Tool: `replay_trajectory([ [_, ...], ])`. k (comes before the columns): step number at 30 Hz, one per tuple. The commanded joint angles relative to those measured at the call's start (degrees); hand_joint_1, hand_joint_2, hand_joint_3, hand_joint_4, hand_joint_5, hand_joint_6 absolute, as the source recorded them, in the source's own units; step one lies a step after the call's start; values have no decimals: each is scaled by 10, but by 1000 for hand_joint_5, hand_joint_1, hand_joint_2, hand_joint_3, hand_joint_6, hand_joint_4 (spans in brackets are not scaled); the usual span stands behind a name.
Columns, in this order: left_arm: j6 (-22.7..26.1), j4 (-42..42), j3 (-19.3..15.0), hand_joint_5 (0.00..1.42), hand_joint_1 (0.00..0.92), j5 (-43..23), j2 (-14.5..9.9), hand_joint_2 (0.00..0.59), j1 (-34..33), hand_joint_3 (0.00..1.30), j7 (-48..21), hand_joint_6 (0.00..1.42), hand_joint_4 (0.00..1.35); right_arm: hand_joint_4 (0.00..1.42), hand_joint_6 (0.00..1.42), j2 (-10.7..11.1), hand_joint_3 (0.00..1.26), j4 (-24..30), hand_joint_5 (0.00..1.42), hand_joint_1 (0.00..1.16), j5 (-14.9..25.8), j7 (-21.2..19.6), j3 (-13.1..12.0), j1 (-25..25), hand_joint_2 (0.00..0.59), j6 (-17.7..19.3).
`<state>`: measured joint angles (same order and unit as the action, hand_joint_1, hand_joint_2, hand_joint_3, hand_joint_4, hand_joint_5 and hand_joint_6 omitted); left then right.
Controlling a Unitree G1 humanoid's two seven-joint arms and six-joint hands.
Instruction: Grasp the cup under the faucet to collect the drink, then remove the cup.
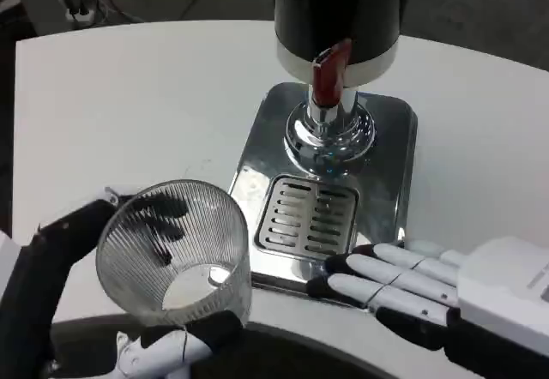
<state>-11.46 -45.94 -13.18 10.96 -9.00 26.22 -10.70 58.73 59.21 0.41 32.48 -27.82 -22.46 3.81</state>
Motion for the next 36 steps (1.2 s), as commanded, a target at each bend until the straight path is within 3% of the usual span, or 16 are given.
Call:
replay_trajectory([
  [1, -40, 29, -16, 689, 705, -17, -10, 38, -15, 616, 11, 397, 590, 0, 0, -6, 54, 8, 0, 489, -7, 3, 5, -3, 445, 9],
  [6, -89, 153, -35, 679, 706, -35, -29, 44, -84, 612, 21, 383, 590, 0, 0, -15, 54, 8, 0, 489, -5, 4, -3, -10, 445, 11],
  [13, -98, 346, -28, 677, 706, -22, -61, 44, -240, 605, 38, 377, 582, 0, 0, -26, 54, 8, 0, 489, -3, 8, -18, -23, 445, 18],
  [23, -95, 528, 45, 679, 683, 51, -63, 57, -410, 609, 96, 376, 590, 0, 0, -56, 54, 8, 0, 489, -23, 1, -1, -32, 445, 24],
  [36, -97, 698, 131, 689, 681, 113, -49, 66, -543, 629, 177, 390, 608, 0, 0, -78, 54, 8, 0, 487, -32, 10, 0, -37, 444, 20],
])
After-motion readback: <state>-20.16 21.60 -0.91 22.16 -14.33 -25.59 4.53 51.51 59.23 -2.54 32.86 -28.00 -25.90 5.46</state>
